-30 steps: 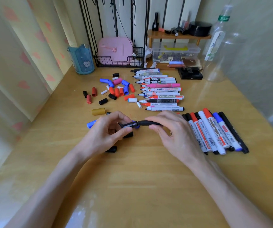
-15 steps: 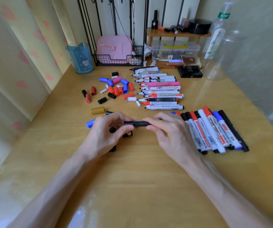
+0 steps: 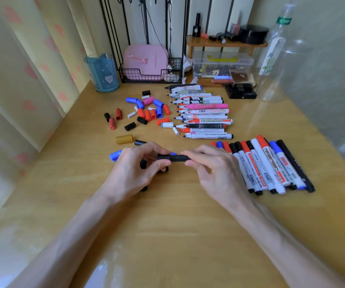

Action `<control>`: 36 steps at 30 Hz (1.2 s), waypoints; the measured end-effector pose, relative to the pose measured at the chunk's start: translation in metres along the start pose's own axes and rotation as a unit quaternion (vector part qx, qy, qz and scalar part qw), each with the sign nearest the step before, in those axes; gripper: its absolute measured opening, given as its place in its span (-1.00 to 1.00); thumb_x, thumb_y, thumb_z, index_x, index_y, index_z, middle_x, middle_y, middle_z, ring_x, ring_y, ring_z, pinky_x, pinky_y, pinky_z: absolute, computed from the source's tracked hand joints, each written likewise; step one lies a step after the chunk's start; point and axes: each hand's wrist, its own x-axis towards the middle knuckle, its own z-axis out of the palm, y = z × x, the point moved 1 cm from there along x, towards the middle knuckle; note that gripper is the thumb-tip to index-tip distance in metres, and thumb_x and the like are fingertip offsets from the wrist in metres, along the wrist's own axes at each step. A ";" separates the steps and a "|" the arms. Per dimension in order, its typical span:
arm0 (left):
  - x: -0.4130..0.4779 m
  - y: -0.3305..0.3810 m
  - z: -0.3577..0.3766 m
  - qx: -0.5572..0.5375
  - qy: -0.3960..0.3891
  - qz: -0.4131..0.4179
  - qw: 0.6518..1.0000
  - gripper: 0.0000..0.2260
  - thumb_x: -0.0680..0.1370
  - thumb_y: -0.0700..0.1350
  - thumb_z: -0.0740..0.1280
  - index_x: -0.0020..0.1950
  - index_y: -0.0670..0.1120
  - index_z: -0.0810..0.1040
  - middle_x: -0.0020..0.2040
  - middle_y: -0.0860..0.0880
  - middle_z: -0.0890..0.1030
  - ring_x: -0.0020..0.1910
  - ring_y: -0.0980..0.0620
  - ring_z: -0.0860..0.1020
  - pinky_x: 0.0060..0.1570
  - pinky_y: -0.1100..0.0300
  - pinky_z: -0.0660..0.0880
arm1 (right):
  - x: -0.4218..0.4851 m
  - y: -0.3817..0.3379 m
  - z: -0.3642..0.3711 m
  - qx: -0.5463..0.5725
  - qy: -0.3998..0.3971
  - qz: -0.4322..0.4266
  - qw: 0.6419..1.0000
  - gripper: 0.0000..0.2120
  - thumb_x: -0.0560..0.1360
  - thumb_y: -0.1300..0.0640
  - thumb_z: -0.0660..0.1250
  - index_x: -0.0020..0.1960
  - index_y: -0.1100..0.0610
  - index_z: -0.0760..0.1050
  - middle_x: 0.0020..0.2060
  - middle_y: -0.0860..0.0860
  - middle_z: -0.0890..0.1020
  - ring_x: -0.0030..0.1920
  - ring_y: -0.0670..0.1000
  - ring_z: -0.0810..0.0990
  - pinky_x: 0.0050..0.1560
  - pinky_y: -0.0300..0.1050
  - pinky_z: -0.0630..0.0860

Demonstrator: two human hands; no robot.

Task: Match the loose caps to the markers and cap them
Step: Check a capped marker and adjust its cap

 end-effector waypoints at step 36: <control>0.001 -0.010 -0.002 0.138 -0.051 0.036 0.988 -0.78 0.64 0.12 0.34 0.20 0.08 0.65 -0.15 0.13 0.59 -0.18 0.09 0.52 -0.18 0.16 0.46 | 0.005 -0.006 -0.012 -0.015 -0.113 0.034 0.993 -0.84 0.60 -0.01 0.42 0.17 -0.06 0.64 -0.10 -0.18 0.58 -0.05 -0.07 0.54 0.03 -0.03 0.49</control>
